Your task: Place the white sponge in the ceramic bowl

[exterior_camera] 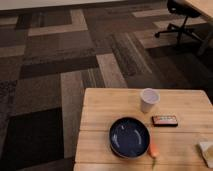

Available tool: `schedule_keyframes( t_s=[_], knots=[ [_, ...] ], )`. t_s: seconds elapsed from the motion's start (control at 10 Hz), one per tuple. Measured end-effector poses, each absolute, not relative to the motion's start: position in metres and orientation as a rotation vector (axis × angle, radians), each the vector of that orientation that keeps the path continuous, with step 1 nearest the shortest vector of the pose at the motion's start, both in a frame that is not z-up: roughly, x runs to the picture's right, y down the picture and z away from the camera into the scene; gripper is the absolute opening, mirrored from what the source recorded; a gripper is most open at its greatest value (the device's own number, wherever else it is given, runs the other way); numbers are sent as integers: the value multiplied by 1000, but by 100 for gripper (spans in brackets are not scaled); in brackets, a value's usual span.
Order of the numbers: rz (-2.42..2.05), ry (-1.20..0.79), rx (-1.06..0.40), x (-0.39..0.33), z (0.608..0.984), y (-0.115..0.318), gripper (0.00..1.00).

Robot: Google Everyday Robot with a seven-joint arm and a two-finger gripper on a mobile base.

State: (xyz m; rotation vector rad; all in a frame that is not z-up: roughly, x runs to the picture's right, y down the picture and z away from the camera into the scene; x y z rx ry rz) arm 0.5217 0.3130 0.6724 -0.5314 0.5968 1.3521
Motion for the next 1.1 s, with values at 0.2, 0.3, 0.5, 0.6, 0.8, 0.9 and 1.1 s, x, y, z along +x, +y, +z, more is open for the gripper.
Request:
schedule_keyframes(
  t_s=[0.2,0.3,0.5,0.6,0.8,0.9,1.1],
  knots=[
    [1340,582,-529,510,681,308,30],
    [1335,566,-527,503,682,302,6],
    [1326,563,-518,495,677,289,0],
    [1303,567,-509,486,671,274,0],
    [1203,554,-513,445,654,236,0],
    [1151,536,-527,423,651,224,0],
    [1026,468,-557,368,653,199,0]
  ],
)
